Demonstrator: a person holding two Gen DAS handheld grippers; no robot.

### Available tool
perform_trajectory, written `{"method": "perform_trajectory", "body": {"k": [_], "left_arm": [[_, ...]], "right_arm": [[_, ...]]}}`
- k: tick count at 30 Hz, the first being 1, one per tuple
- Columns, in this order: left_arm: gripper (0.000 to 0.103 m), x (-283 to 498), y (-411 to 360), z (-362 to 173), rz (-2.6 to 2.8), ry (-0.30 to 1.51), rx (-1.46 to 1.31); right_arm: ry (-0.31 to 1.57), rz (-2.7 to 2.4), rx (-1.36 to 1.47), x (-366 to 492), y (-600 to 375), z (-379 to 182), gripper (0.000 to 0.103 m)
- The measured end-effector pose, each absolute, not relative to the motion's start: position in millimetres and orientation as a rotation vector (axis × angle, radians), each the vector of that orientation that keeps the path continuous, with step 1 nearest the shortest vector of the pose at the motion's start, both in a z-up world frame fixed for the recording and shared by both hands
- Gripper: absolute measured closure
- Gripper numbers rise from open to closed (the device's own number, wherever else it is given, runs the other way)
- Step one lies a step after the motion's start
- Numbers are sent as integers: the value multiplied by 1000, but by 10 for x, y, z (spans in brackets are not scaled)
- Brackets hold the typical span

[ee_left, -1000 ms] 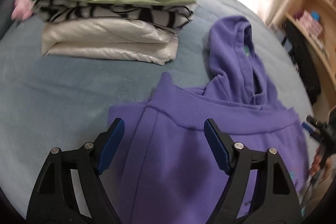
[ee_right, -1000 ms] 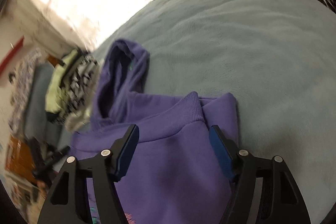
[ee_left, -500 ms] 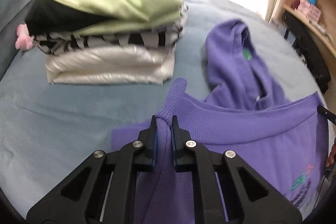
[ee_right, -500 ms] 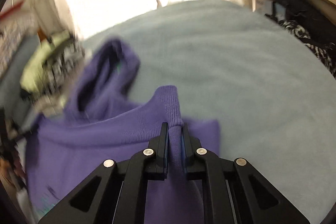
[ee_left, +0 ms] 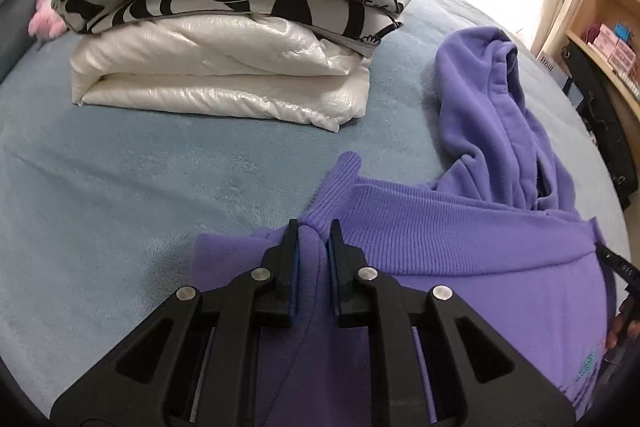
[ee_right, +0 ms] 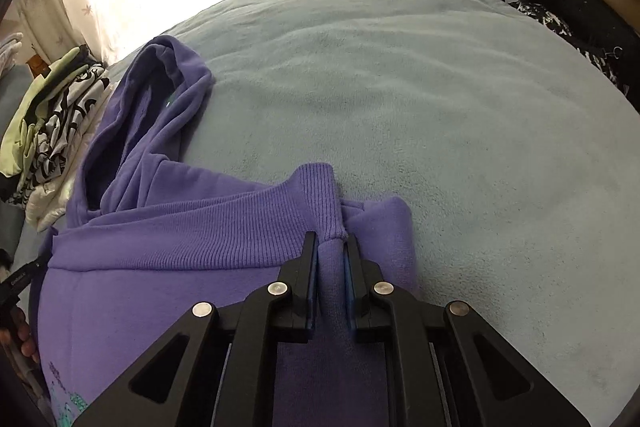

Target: Fold large clothes

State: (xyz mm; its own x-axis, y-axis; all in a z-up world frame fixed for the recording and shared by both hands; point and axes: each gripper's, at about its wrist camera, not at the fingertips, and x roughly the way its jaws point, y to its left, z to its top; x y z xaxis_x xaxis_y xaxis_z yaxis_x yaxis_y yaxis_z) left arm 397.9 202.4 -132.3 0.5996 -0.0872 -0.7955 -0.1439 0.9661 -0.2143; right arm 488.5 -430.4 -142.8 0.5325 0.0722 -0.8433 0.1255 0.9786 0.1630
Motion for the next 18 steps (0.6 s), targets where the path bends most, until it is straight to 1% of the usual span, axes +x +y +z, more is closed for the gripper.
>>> {"method": "perform_trajectory", "body": {"k": [1, 3, 4, 5, 6, 11, 13, 14, 16, 18], "left_arm": [[90, 3958, 2044, -1314, 26, 929, -279], [89, 3903, 2073, -1221, 16, 922, -287], [87, 3855, 2062, -1156, 20, 908, -273], [87, 3814, 2047, -1086, 28, 892, -252], [86, 3766, 2031, -1013, 38, 872, -227], [86, 3549, 2009, -662, 89, 759, -167], [87, 3536, 1968, -603, 89, 740, -160], [87, 3555, 1927, -605, 81, 744, -153], [87, 3662, 1796, -719, 78, 783, -125], [91, 3782, 1710, -833, 82, 815, -106]], "right_arm": [[1022, -27, 223, 4855, -4343, -1379, 88], [1029, -28, 244, 4763, -4439, -1233, 77], [1006, -33, 246, 4717, -4438, -1137, 74], [981, -30, 245, 4596, -4528, -1008, 68], [935, -23, 243, 4519, -4513, -888, 67], [848, 79, 261, 4391, -4281, -571, 67], [848, 128, 225, 4425, -4053, -557, 75], [853, 139, 205, 4460, -3945, -570, 78], [871, 144, 185, 4542, -3747, -659, 79], [904, 139, 190, 4609, -3636, -779, 80]]}}
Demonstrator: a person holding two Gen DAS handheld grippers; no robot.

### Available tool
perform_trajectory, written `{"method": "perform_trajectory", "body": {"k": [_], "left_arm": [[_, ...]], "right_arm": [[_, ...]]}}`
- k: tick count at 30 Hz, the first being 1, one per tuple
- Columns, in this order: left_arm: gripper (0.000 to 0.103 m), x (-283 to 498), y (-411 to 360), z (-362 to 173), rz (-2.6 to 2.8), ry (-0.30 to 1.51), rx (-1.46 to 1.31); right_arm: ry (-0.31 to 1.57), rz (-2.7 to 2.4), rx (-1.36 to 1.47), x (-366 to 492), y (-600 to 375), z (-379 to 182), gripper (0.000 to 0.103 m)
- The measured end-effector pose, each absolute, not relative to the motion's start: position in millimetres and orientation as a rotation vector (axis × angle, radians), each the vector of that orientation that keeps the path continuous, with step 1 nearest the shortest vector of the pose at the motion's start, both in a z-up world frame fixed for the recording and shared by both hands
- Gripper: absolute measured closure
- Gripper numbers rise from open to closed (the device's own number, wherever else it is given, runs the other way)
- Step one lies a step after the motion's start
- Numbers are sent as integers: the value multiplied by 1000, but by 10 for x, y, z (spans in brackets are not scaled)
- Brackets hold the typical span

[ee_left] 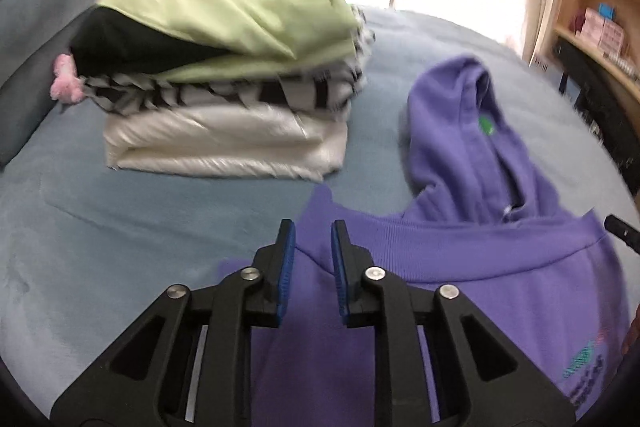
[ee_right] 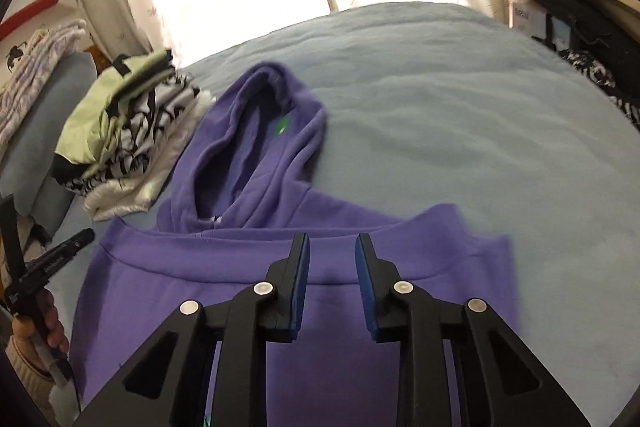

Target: Fold large clothes

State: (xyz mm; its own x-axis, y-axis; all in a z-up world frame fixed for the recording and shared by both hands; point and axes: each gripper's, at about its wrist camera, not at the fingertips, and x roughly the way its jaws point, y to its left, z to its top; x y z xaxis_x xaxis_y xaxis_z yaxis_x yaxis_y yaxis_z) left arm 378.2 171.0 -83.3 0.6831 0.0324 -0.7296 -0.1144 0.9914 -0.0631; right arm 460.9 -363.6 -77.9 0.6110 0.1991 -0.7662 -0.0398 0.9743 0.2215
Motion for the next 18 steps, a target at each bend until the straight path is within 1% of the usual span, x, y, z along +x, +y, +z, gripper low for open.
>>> {"method": "perform_trajectory", "body": {"k": [3, 4, 5, 6, 7, 8, 10, 12, 15, 18], "left_arm": [[93, 3943, 1683, -1051, 127, 852, -72], [97, 3980, 1737, -1109, 143, 867, -80], [99, 4007, 1794, -1148, 148, 878, -96], [99, 4037, 1899, -1190, 172, 892, -121], [98, 4055, 1992, -1224, 181, 904, -154], [99, 4068, 2056, -1250, 190, 913, -176], [99, 4104, 2242, -1363, 244, 967, -231], [99, 4087, 2356, -1417, 235, 978, -303], [99, 4019, 2312, -1309, 234, 937, -280], [99, 3833, 2189, -1021, 214, 852, -212]], "right_arm": [[922, 60, 162, 4678, -3709, -989, 80], [927, 16, 156, 4696, -3824, -1068, 80], [934, -16, 156, 4717, -3934, -1134, 80], [942, -49, 172, 4721, -4114, -1201, 88], [948, -44, 215, 4715, -4295, -1253, 100], [951, -29, 253, 4710, -4414, -1278, 103], [942, -4, 305, 4650, -4577, -1261, 103], [942, -2, 272, 4627, -4539, -1210, 103], [937, 6, 253, 4517, -4471, -1061, 103], [917, 69, 296, 4305, -4392, -841, 99]]}}
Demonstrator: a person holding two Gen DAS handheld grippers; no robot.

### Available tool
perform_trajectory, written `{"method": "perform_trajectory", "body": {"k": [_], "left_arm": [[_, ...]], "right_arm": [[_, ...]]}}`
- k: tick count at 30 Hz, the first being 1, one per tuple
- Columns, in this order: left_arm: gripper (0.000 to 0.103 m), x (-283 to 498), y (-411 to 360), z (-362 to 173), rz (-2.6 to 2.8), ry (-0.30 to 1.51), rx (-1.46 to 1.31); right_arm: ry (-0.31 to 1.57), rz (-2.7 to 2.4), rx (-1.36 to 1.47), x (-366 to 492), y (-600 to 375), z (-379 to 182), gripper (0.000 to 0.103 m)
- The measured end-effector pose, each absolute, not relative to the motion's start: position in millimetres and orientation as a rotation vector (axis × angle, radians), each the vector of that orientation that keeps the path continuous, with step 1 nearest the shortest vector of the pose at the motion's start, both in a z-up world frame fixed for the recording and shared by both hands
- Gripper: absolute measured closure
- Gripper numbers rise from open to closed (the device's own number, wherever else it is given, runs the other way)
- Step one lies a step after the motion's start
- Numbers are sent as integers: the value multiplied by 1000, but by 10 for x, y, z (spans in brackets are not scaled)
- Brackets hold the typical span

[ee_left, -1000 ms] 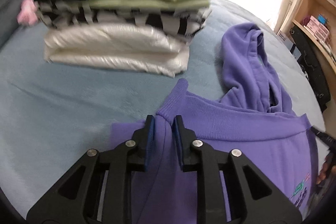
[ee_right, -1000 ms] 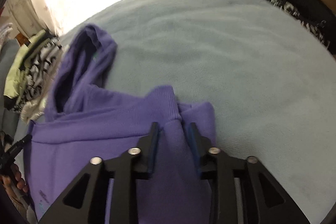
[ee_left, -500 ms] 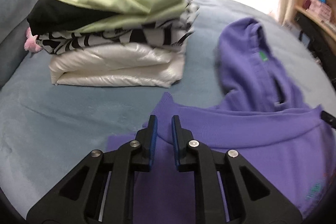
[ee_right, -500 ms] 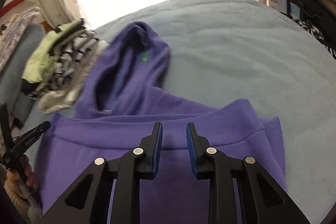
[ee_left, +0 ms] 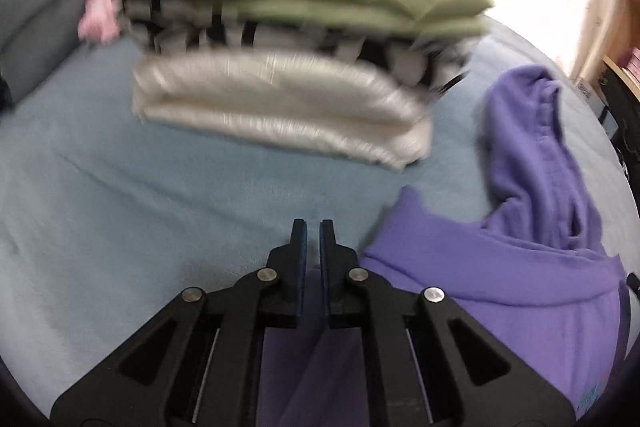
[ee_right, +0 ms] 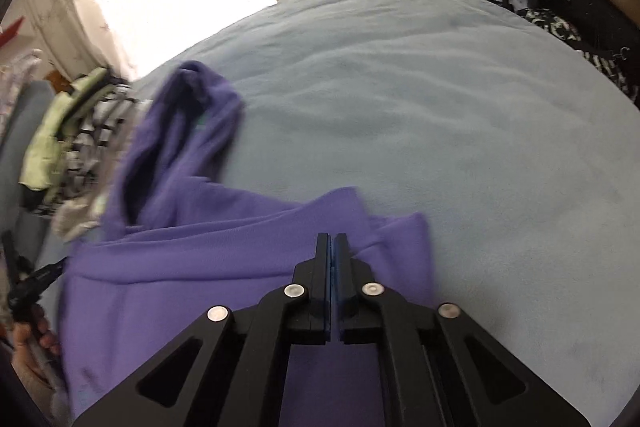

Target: Fold large clothes

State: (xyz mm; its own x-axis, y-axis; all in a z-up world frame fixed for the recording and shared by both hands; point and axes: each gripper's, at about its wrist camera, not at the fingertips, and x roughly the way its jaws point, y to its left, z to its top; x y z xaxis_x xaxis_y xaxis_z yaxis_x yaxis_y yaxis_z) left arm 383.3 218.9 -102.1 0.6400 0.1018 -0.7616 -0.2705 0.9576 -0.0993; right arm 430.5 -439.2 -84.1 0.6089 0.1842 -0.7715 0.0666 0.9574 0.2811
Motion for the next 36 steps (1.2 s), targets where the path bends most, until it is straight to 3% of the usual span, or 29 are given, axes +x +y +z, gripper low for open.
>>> {"method": "perform_trajectory", "body": {"k": [2, 4, 6, 7, 16, 24, 28, 36], "left_arm": [[99, 3655, 2097, -828, 185, 813, -162], [99, 3407, 1921, -631, 136, 781, -96], [99, 3184, 1754, -528, 83, 794, -81], [99, 3090, 1664, -508, 61, 807, -86], [99, 2082, 1018, -1021, 1, 923, -165], [99, 1798, 1417, -1165, 126, 908, -247], [99, 1758, 1576, -1153, 172, 894, -235], [99, 1724, 1547, -1191, 181, 885, -178]], "right_arm": [[910, 117, 305, 4157, -4254, -714, 97], [916, 166, 296, 3880, -4059, -621, 88], [932, 211, 301, 3630, -3850, -592, 73], [944, 225, 302, 3521, -3738, -595, 71], [1000, 333, 285, 2524, -3127, -838, 71], [973, 50, 160, 2076, -4008, -933, 73], [934, -37, 241, 1720, -4594, -934, 78], [947, -83, 208, 1508, -4600, -964, 77]]}}
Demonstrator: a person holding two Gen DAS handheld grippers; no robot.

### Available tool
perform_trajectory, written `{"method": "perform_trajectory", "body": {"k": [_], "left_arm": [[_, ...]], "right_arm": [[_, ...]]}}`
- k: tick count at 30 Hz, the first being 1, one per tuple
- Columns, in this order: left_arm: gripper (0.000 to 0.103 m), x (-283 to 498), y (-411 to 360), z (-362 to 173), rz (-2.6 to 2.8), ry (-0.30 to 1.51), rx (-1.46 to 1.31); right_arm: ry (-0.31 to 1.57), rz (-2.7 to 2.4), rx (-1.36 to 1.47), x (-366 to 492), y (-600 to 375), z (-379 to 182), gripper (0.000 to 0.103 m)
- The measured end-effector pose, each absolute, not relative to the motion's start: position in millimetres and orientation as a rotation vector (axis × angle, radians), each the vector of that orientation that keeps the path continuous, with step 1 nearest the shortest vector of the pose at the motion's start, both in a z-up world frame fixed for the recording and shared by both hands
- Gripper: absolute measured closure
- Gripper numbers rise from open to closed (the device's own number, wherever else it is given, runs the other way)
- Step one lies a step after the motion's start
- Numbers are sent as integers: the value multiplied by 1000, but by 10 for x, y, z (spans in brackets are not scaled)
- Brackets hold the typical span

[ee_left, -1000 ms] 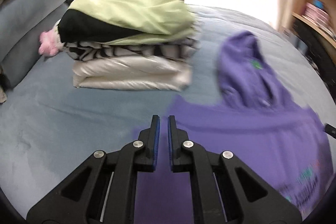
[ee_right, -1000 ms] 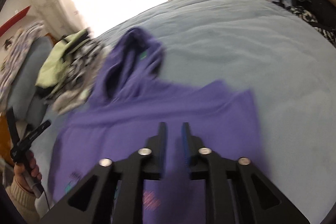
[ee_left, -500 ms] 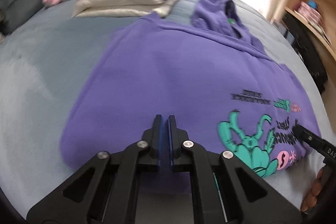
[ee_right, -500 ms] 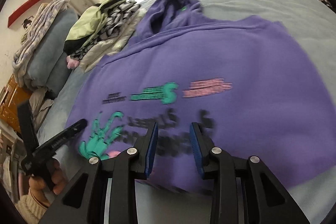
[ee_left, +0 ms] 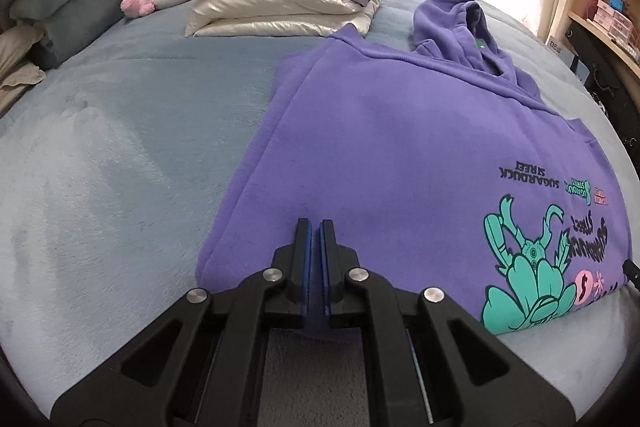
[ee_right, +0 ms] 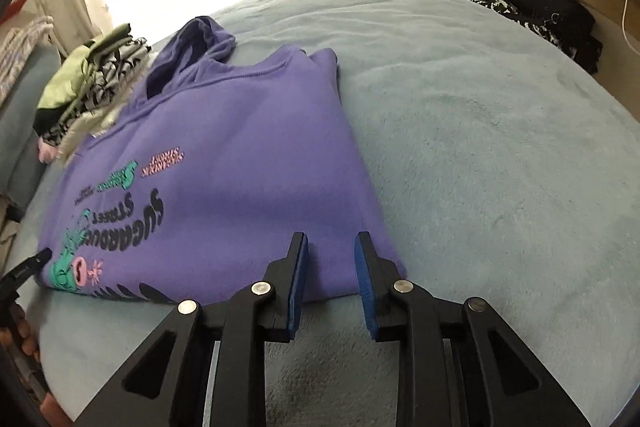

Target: Fold large clothes

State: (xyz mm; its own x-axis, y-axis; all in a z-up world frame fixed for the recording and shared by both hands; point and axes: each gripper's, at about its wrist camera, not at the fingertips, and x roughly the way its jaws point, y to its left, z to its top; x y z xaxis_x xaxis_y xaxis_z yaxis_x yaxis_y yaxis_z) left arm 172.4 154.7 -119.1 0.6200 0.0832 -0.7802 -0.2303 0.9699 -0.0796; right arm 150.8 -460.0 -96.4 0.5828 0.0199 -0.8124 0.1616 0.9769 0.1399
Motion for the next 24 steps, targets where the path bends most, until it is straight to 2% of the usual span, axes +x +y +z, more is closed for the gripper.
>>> {"method": "perform_trajectory", "body": {"k": [7, 17, 24], "left_arm": [[99, 1707, 1691, -1259, 120, 878, -286], [99, 1756, 1593, -1215, 142, 912, -226], [98, 1818, 1494, -954, 82, 957, -192]], "right_arm": [[971, -78, 293, 1617, -4525, -1063, 76], [1042, -96, 316, 1883, -4457, -1002, 72], [1062, -79, 339, 2020, -4421, -786, 72]]}}
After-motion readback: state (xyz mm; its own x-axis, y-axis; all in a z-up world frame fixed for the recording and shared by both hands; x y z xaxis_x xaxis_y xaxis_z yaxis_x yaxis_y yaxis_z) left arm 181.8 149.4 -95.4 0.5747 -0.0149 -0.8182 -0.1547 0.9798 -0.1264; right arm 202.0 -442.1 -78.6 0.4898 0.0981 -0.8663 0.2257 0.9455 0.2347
